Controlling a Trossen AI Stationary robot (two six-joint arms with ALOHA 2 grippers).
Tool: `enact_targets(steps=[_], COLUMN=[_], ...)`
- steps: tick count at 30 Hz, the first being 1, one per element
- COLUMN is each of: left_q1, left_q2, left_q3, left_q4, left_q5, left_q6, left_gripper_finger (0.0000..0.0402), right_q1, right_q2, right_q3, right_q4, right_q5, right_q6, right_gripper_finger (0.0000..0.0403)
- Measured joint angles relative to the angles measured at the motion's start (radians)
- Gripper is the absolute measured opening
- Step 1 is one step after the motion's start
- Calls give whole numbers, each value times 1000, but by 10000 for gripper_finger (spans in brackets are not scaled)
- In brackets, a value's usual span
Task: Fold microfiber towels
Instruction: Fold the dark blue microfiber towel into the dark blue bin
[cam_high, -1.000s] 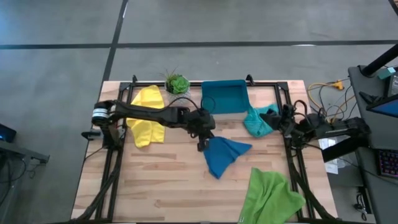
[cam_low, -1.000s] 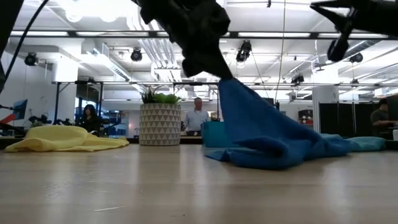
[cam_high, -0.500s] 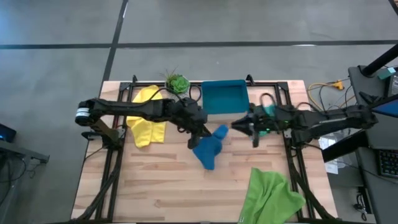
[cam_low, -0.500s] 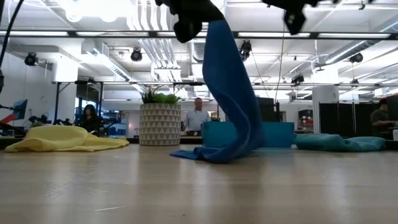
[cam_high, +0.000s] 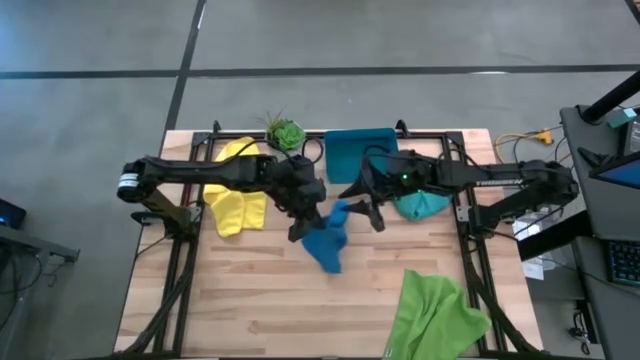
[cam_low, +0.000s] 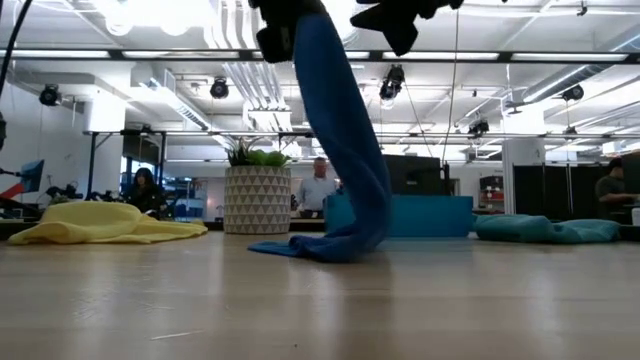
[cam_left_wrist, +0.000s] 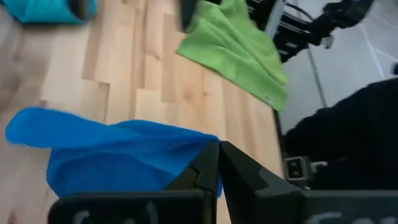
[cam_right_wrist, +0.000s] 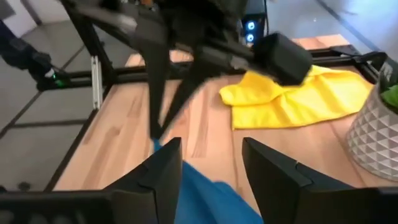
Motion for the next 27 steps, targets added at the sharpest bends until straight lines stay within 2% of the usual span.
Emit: enact_targets(steps=[5, 12, 18, 22, 24, 26, 27], left_q1=[-3, -56, -174, -214, -199, -170, -156], left_q2=[-10, -4, 59, 106, 116, 122, 123], left_q3=[151, 364, 380, 361, 350, 348, 346], left_q4=[-106, -82, -32, -9, -80, -215, -298], left_q5=[45, 99, 207, 294, 278, 180, 100], left_q6=[-3, -81, -206, -192, -142, -59, -12], left_gripper_finger=[0, 0, 0, 0, 0, 0, 0], right_q1=[-27, -64, -64, -63, -62, -62, -62], right_q2=[-86, -302, -456, -532, -557, -574, -580], right_q3=[11, -114, -214, -267, -289, -303, -308], right_q4=[-114, -123, -126, -122, -123, -122, -122], right_q5=[4, 11, 11, 11, 11, 11, 10], right_q6=[-48, 13, 131, 204, 229, 257, 269], right_gripper_finger=[140, 119, 110, 109, 109, 109, 108])
